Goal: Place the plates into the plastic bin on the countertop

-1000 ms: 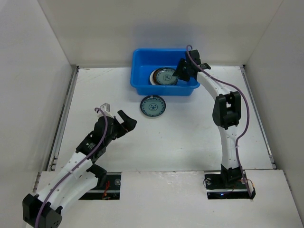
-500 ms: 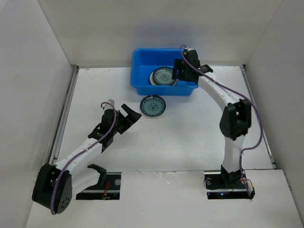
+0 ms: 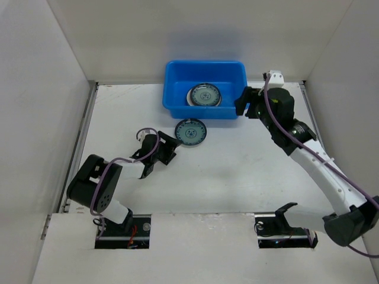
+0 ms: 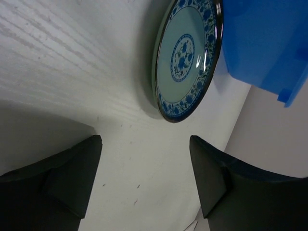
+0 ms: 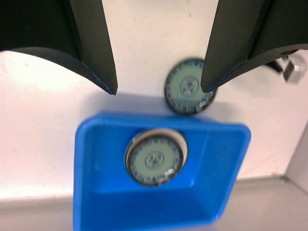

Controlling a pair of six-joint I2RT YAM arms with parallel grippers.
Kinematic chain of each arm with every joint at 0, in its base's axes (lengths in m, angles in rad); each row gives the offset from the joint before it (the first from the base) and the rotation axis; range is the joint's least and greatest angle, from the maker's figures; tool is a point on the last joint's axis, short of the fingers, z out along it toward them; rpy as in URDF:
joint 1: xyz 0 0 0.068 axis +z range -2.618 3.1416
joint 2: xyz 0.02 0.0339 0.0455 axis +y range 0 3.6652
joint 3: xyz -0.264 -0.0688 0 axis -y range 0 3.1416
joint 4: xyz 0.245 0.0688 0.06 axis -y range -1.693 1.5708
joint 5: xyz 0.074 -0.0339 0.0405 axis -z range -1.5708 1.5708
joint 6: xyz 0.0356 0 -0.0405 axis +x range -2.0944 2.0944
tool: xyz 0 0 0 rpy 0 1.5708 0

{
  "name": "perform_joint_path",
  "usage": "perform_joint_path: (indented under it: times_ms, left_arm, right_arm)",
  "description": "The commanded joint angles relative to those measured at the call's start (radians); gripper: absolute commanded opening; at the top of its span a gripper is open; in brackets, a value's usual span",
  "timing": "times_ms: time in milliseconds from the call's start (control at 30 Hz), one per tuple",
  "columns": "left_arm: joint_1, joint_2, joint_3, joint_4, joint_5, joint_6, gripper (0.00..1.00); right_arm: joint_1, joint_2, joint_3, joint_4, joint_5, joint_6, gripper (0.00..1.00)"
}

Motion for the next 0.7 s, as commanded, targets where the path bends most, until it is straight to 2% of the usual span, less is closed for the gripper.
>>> perform_joint_path:
  times_ms: [0, 200, 267, 467, 567, 667]
  left_arm:
    - [-0.01, 0.059, 0.045, 0.156, -0.026, -0.117, 0.67]
    - [-0.033, 0.214, 0.056, 0.271, -0.081, -0.221, 0.42]
    - [-0.045, 0.269, 0.063, 0.303, -0.113, -0.234, 0.38]
    - [-0.071, 0.404, 0.108, 0.383, -0.156, -0.275, 0.36]
    - [-0.08, 0.43, 0.132, 0.368, -0.181, -0.272, 0.3]
    - [-0.083, 0.435, 0.134, 0.354, -0.195, -0.272, 0.19]
  right_arm:
    - [0.03, -0.089, -0.113, 0.02, 0.016, -0.032, 0.76]
    - [0.021, -0.243, -0.265, 0.014, 0.006, 0.001, 0.75]
    - [0.013, -0.284, -0.298, 0.014, 0.005, 0.011, 0.75]
    - [-0.004, -0.375, -0.372, 0.0, 0.003, 0.017, 0.75]
    - [-0.022, -0.402, -0.398, -0.004, -0.006, 0.024, 0.75]
    - [-0.044, -0.421, -0.415, -0.004, -0.029, 0.037, 0.75]
